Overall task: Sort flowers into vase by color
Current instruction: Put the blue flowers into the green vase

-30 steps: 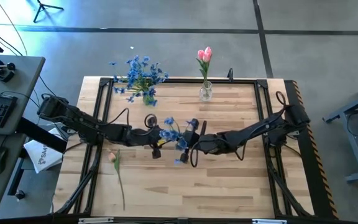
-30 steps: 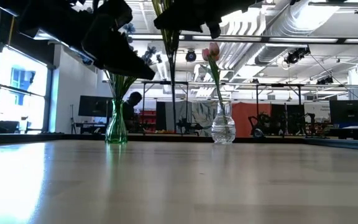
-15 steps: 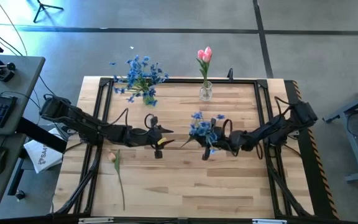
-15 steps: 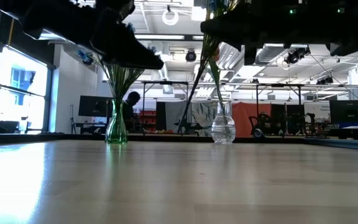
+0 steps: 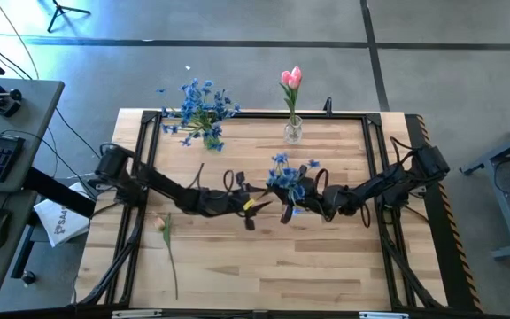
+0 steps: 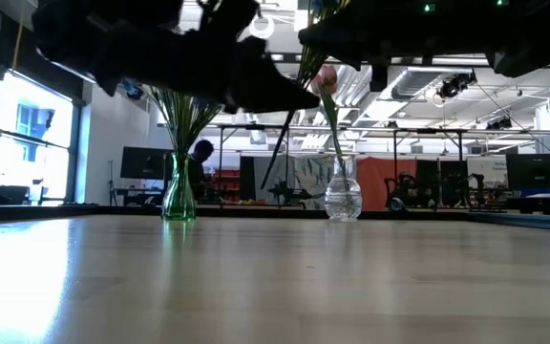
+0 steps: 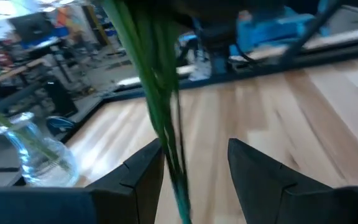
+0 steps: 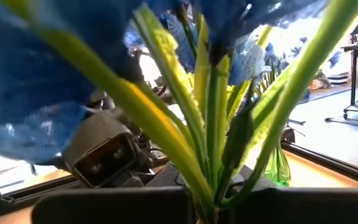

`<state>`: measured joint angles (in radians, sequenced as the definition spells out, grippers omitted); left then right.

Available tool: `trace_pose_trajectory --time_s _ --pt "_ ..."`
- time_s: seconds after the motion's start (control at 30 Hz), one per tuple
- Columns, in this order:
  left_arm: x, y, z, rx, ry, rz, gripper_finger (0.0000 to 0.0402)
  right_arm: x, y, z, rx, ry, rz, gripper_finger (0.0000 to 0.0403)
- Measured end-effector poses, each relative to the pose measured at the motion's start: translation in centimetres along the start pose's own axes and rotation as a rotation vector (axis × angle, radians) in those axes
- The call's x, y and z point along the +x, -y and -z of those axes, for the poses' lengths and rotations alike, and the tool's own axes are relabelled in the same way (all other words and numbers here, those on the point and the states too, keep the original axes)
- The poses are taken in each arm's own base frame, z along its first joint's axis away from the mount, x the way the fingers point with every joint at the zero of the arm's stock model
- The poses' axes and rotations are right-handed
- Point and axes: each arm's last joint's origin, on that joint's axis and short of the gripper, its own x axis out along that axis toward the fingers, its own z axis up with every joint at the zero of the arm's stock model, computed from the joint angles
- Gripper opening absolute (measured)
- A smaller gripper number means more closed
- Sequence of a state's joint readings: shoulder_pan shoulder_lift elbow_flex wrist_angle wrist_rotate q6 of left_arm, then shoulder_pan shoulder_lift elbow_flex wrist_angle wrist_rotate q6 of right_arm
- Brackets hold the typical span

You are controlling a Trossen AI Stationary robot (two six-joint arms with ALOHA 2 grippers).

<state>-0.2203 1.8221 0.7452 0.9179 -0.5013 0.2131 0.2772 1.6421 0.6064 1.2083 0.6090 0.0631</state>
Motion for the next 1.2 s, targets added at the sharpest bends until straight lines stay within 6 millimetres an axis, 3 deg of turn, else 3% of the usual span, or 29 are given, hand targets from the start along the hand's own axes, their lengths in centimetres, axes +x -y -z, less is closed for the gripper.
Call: trace_pose_trajectory --time_s 0.13,0.33,0.57,0.67,0.73,0.83,1.03,1.2 --pt "1.3 0.3 -1.0 -0.007 0.006 -0.089 0.0165 0.0 0.0 0.0 -0.001 -0.003 0.000 0.0004" --pt "1.8 0.4 -2.3 0.015 0.034 -0.117 0.0156 0.0 0.0 0.4 -0.013 -0.037 0.003 0.0004" --pt "1.9 0.7 -2.3 -0.044 0.043 -0.018 0.0062 0.0 0.1 1.1 0.000 -0.103 -0.003 0.0012" --pt "1.9 0.7 -2.1 -0.046 0.034 0.009 0.0014 -0.1 0.0 1.1 -0.007 -0.113 -0.012 0.0043" --pt "1.5 0.7 -1.8 -0.051 0.016 -0.020 0.0009 -0.2 0.1 0.7 -0.025 -0.119 -0.006 0.0076" --pt "-0.2 0.1 -1.5 -0.101 0.007 -0.025 0.0007 -1.0 -0.2 -1.1 -0.083 -0.128 -0.022 0.0126" --pt "-7.3 -2.8 -1.2 -0.183 0.070 -0.129 0.0003 -3.6 -1.5 -3.9 -0.153 -0.156 -0.107 0.0178" --pt "-13.4 -5.9 -0.2 -0.249 0.222 -0.239 0.0002 -4.3 -2.7 -3.0 -0.201 -0.187 -0.161 0.0177"
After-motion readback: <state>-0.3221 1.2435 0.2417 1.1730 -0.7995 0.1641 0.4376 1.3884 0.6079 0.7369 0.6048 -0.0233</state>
